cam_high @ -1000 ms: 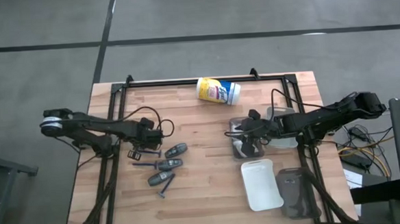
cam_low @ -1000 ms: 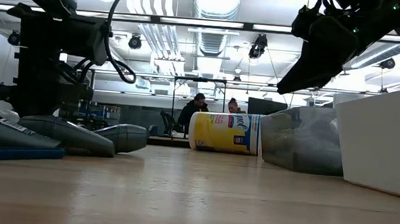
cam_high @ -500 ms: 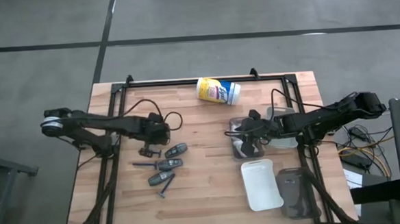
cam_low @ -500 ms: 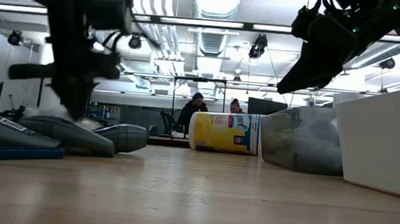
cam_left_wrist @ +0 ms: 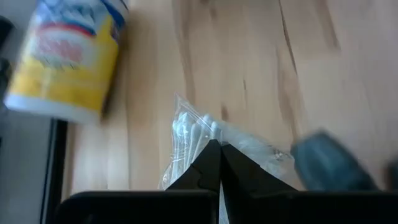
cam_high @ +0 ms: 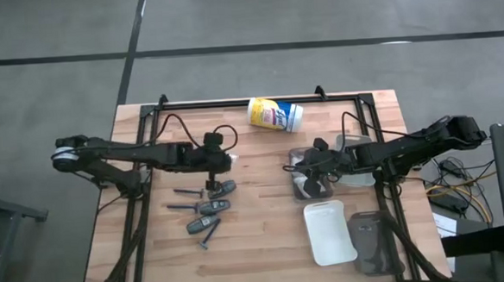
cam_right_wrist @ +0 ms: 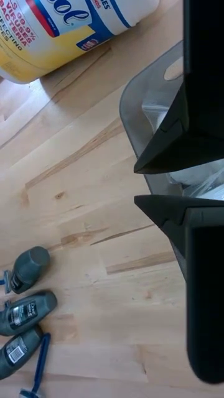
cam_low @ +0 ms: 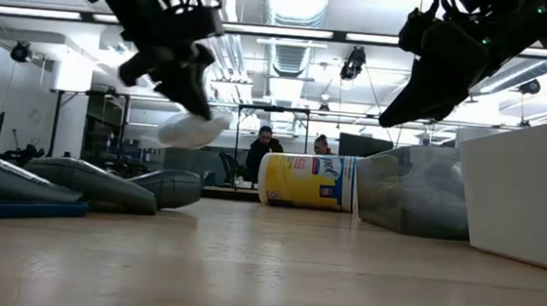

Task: Pick & Place Travel size toiletries
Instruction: Put the cotton pack into the top black bin

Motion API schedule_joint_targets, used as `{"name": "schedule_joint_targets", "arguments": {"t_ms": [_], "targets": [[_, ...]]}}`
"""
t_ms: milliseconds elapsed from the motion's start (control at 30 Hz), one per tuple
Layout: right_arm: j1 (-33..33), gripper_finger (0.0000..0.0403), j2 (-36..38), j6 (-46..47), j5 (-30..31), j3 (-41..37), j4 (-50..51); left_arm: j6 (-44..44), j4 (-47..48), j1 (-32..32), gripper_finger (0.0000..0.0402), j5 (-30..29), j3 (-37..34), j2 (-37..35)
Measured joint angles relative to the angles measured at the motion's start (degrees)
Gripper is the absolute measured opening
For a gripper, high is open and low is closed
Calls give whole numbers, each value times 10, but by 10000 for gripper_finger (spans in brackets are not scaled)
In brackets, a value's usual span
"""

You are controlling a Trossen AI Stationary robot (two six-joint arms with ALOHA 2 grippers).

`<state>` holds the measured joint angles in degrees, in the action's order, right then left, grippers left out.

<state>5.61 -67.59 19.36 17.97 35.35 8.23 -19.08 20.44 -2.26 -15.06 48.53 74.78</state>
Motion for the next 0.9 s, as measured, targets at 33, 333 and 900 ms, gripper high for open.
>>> {"name": "schedule_joint_targets", "arguments": {"t_ms": [33, 333, 900], "targets": [[0, 57, 0, 0, 0, 0, 0, 1, -16, 1, 5, 0, 0, 0], [0, 38, 0, 0, 0, 0, 0, 29, -100, 6, 7, 1, 0, 0], [0, 84, 0, 0, 0, 0, -18, 71, -402, 10, 5, 66, -69, 0]]}}
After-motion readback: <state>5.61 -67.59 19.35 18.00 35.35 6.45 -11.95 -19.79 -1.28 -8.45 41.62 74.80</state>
